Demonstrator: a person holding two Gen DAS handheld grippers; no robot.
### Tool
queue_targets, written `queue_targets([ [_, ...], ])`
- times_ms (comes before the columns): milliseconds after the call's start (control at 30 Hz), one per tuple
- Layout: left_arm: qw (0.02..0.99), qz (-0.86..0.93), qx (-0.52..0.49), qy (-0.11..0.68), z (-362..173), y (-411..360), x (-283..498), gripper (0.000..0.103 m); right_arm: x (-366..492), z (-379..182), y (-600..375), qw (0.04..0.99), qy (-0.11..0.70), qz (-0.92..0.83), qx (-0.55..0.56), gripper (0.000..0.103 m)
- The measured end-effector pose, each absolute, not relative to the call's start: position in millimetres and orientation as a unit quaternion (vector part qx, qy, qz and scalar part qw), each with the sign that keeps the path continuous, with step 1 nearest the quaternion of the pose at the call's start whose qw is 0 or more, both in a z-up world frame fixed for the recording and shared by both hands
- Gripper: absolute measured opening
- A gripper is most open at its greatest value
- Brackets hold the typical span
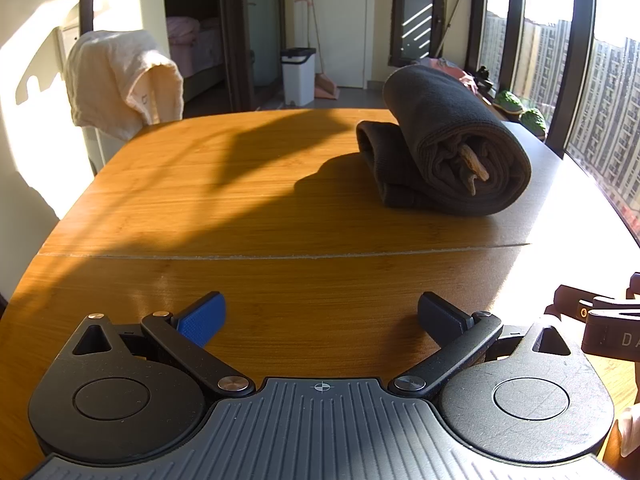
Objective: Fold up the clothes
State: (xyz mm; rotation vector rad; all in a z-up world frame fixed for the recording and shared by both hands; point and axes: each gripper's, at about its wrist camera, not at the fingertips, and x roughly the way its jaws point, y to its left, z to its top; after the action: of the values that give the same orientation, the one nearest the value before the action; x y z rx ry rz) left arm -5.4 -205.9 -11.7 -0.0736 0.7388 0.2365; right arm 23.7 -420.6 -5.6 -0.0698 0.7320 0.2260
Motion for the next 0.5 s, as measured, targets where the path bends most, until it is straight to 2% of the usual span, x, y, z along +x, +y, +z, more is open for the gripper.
queue_targets([
  [500, 0.925, 0.115, -0.036, 0.36, -11.6, -205.6, -5.4, 0.103, 23.7, -5.7, -419.0, 0.927, 0.357, 0.11, -0.034, 0.103],
])
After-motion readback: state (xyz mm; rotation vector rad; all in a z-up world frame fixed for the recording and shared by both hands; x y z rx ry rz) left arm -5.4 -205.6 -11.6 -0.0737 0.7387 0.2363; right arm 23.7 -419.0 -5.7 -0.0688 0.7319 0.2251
